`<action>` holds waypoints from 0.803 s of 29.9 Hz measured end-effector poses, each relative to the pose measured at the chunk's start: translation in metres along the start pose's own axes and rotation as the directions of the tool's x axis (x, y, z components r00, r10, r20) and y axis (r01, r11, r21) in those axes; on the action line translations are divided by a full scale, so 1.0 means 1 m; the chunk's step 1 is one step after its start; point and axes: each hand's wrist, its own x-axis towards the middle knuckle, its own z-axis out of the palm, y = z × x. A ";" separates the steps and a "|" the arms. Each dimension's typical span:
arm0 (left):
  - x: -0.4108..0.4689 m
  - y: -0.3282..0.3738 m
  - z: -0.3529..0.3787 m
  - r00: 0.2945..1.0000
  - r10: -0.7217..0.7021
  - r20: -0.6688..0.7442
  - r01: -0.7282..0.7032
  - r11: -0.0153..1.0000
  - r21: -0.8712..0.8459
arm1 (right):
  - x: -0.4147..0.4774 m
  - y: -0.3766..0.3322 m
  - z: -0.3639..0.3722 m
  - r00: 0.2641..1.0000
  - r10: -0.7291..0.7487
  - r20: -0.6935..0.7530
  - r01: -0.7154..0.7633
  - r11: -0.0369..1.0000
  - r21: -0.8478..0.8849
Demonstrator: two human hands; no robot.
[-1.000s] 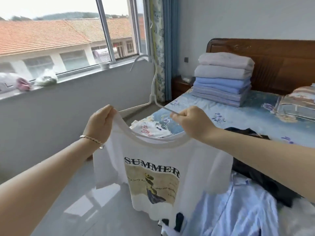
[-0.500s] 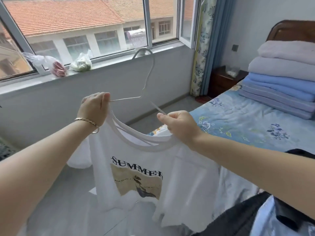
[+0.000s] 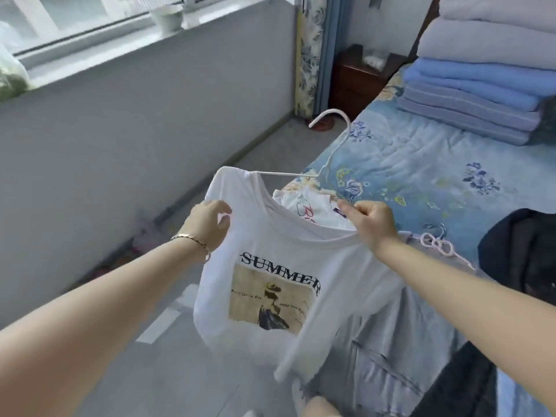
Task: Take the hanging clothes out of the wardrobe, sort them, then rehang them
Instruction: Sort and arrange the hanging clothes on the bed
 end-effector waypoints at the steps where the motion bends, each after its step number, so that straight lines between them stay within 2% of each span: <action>1: 0.014 0.000 0.011 0.997 -0.035 0.065 0.036 0.999 -0.024 | 0.016 0.013 0.004 0.999 0.029 -0.035 -0.030 0.999 -0.023; 3: 0.049 0.001 0.042 0.982 -0.120 0.144 0.123 0.992 -0.014 | 0.058 0.048 0.014 0.994 0.061 -0.095 -0.067 0.995 -0.070; 7: 0.097 0.004 0.093 0.968 -0.188 0.169 0.184 0.982 0.039 | 0.123 0.108 0.023 0.974 0.146 -0.171 -0.177 0.967 -0.183; 11: 0.170 0.010 0.165 0.930 -0.281 0.238 0.274 0.960 0.059 | 0.207 0.198 0.037 0.959 0.229 -0.169 -0.275 0.897 -0.345; 15: 0.229 0.010 0.233 0.906 -0.327 0.267 0.317 0.945 0.082 | 0.272 0.283 0.053 0.943 0.294 -0.153 -0.331 0.854 -0.401; 18: 0.270 0.007 0.281 0.898 -0.347 0.269 0.352 0.935 0.031 | 0.307 0.349 0.069 0.933 0.342 -0.113 -0.355 0.817 -0.455; 21: 0.294 0.006 0.312 0.887 -0.366 0.280 0.368 0.929 0.048 | 0.319 0.395 0.085 0.909 0.415 -0.037 -0.338 0.685 -0.645; 24: 0.305 0.010 0.330 0.877 -0.357 0.321 0.343 0.934 0.101 | 0.318 0.417 0.095 0.875 0.476 -0.085 -0.398 0.609 -0.686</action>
